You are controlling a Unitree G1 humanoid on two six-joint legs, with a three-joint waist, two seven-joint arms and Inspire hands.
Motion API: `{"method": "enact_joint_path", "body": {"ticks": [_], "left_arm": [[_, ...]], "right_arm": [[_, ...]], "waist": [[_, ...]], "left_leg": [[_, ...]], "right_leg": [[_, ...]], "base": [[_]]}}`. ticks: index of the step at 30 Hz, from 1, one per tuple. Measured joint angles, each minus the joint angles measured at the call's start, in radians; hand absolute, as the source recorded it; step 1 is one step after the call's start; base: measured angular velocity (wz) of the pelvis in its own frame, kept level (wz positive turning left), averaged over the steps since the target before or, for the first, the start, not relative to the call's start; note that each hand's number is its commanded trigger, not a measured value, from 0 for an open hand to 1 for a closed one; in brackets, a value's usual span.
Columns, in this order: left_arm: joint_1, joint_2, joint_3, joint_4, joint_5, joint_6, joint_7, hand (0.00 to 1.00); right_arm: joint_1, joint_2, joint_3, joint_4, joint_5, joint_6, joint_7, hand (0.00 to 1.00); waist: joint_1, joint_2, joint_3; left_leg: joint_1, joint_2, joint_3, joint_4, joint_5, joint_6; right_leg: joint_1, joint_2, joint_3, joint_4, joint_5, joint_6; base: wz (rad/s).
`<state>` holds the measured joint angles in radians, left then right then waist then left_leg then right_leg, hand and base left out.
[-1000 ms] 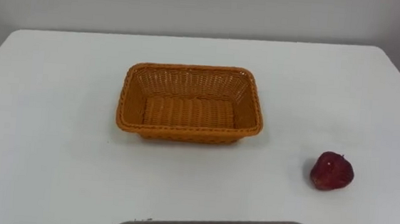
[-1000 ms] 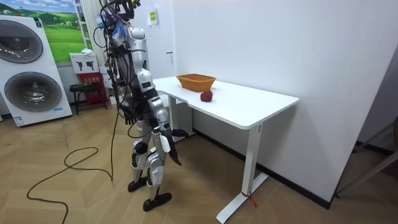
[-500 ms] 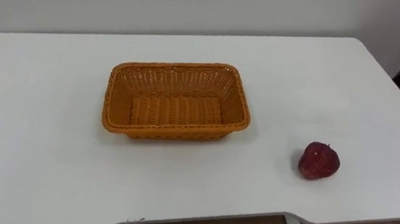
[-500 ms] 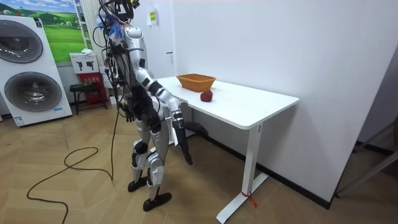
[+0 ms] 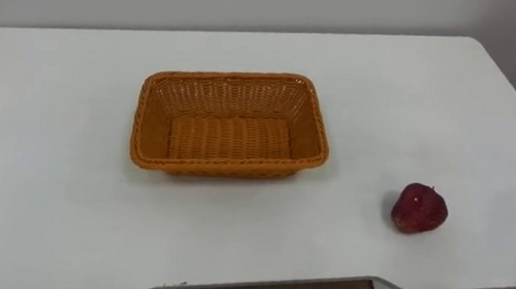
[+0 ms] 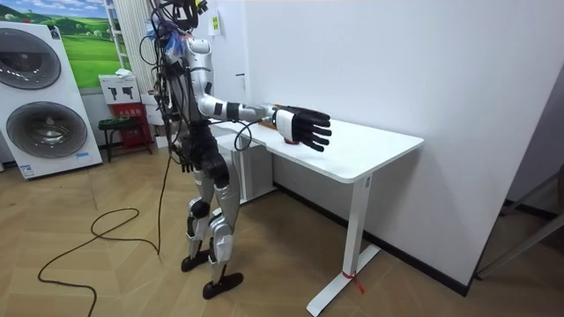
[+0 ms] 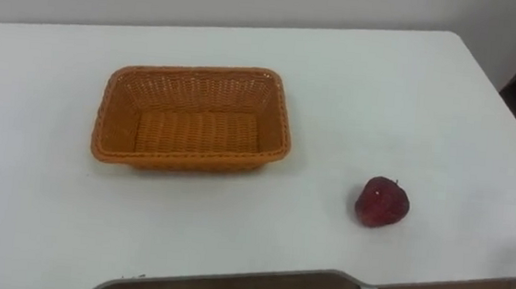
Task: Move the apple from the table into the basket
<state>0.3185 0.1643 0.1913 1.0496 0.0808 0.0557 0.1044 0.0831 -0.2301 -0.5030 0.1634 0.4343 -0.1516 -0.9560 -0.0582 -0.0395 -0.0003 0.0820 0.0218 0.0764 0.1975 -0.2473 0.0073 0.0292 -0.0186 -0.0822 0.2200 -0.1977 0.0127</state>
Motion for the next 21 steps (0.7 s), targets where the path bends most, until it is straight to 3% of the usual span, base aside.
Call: {"method": "enact_joint_path", "body": {"ticks": [6, 13, 15, 21], "left_arm": [[0.000, 0.004, -0.021, 0.000, -0.006, -0.016, -0.030, 0.00], [0.002, 0.003, -0.040, 0.000, -0.011, -0.020, -0.054, 0.00], [0.002, 0.003, -0.041, 0.001, -0.011, -0.020, -0.059, 0.00], [0.006, 0.010, -0.049, 0.014, -0.001, -0.022, -0.080, 0.00]], "right_arm": [[0.017, -0.004, 0.107, -0.033, -0.013, 0.000, 0.118, 0.00], [0.018, -0.004, 0.221, -0.013, -0.014, 0.023, 0.386, 0.00], [0.018, -0.004, 0.249, -0.013, -0.015, 0.024, 0.442, 0.00], [0.020, -0.004, 0.323, -0.013, -0.094, 0.035, 0.576, 0.00]], "waist": [[0.020, -0.001, 0.0014], [0.034, 0.011, 0.0032], [0.036, 0.011, 0.0158], [0.039, -0.003, 0.0104]], "left_leg": [[0.001, 0.001, -0.001, 0.001, 0.000, 0.000], [0.008, 0.003, 0.001, 0.004, 0.000, 0.000], [0.018, 0.003, 0.001, 0.002, 0.000, -0.001], [0.028, 0.002, 0.002, 0.002, 0.000, -0.001]], "right_leg": [[0.005, 0.001, -0.001, -0.003, 0.001, -0.001], [0.011, 0.001, -0.001, 0.001, 0.002, -0.003], [0.025, 0.001, -0.002, -0.001, 0.002, -0.003], [0.025, 0.001, -0.001, -0.010, 0.002, -0.003]], "base": [[0.00], [0.00], [0.00], [0.00]]}}
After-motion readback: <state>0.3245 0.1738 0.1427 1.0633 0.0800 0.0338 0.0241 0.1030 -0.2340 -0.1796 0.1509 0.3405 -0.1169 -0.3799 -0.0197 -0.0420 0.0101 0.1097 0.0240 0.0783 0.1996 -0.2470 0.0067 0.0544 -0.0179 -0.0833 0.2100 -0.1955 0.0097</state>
